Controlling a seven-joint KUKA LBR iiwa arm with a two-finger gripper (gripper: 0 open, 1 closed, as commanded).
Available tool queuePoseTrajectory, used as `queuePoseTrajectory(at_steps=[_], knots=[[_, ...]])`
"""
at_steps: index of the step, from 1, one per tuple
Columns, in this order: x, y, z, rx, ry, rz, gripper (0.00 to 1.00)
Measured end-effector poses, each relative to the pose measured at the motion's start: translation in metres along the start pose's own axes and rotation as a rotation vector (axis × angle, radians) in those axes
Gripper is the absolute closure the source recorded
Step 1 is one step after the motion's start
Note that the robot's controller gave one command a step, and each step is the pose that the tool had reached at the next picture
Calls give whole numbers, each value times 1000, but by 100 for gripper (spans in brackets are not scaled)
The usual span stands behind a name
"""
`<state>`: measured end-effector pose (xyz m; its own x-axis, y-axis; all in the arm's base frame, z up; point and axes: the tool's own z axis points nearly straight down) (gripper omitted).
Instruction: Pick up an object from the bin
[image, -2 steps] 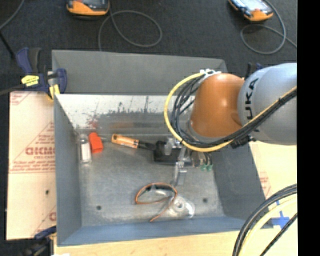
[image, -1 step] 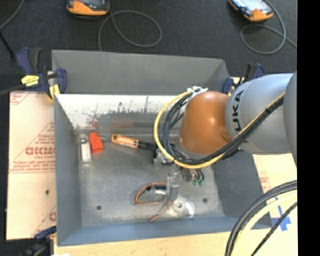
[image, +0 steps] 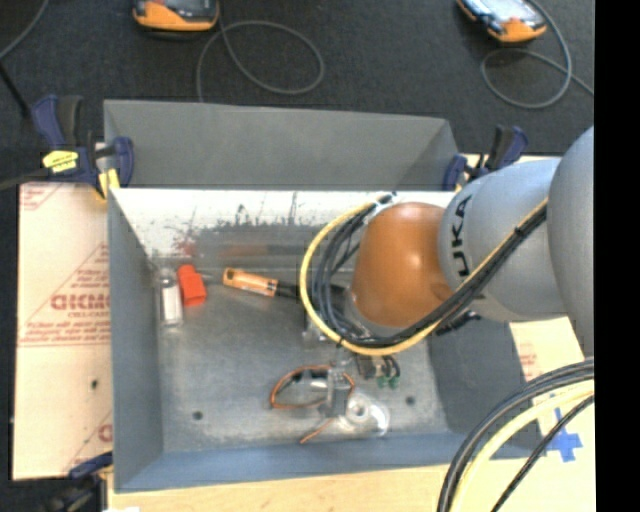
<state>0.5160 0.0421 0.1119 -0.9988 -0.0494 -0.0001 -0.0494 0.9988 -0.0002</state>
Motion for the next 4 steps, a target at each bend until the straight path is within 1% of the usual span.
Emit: queuePoseTrajectory(at_steps=[1,2,3,4], knots=[[4,5,24,-4,-3,130,100],[4,5,24,-4,-3,130,100],[10,8,-22,-3,3,123,100],[-1,7,-39,-5,-21,129,100]])
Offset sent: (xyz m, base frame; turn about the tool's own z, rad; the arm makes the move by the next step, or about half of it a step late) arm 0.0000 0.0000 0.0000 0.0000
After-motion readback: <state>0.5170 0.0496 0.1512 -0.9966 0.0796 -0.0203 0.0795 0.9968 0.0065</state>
